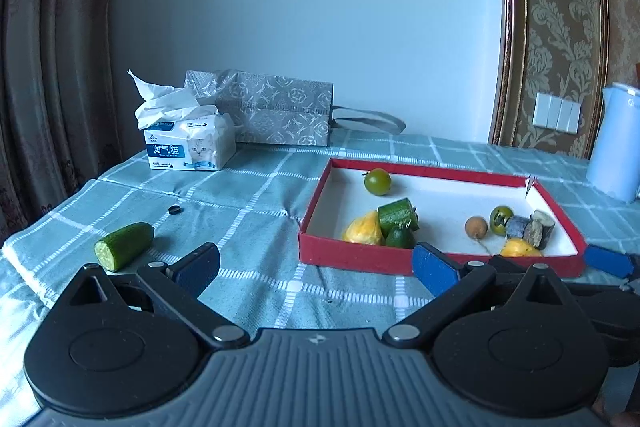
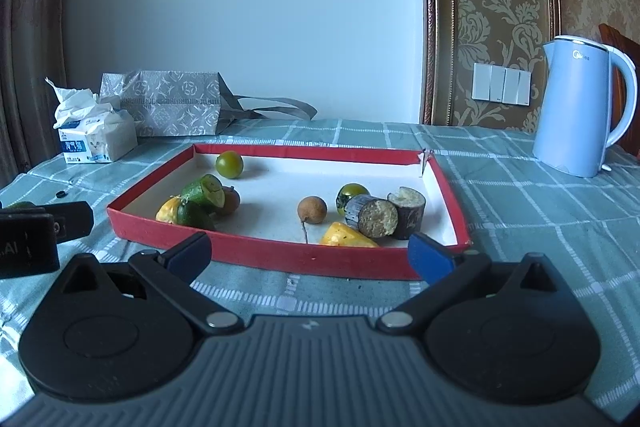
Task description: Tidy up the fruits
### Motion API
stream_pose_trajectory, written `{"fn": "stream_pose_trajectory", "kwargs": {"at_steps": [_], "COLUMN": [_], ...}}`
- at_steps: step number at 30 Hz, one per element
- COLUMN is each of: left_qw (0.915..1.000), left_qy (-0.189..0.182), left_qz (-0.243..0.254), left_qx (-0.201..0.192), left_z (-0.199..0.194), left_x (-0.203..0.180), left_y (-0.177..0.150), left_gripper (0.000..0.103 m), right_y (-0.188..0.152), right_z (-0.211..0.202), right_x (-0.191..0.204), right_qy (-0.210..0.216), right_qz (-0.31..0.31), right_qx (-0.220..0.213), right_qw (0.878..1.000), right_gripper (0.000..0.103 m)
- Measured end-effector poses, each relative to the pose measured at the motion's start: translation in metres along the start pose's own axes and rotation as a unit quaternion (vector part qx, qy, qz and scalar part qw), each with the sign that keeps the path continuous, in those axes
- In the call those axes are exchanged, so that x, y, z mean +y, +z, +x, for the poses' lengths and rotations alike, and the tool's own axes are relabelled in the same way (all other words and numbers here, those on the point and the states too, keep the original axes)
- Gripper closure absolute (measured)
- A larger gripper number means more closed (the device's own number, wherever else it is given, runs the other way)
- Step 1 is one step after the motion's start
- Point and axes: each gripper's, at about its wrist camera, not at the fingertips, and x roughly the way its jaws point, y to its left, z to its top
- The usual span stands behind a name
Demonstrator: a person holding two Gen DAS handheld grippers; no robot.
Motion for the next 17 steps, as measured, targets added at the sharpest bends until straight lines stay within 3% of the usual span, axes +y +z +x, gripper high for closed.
{"fn": "stream_pose_trajectory", "kwargs": {"at_steps": [11, 17], "left_qw": [0.9993, 0.9992], "left_qy": [0.036, 0.037], "left_qz": [0.005, 0.017], "left_qx": [0.010, 0.005], "left_z": [0.0035, 0.0032], "left_x": [0.0028, -0.0016], "left_y": [0.0009, -0.0015], "left_gripper": [0.000, 0.000], "right_y": [-0.0011, -0.0011], "right_z": [-0.0017, -0.0010], "right_x": [0.0034, 0.0045], "right_qy": [0.006, 0.009], "right_qz": [-0.010, -0.011], "right_qx": [-0.004, -0.002], "right_qw": [1.000, 1.000], "right_gripper": [0.000, 0.000]}}
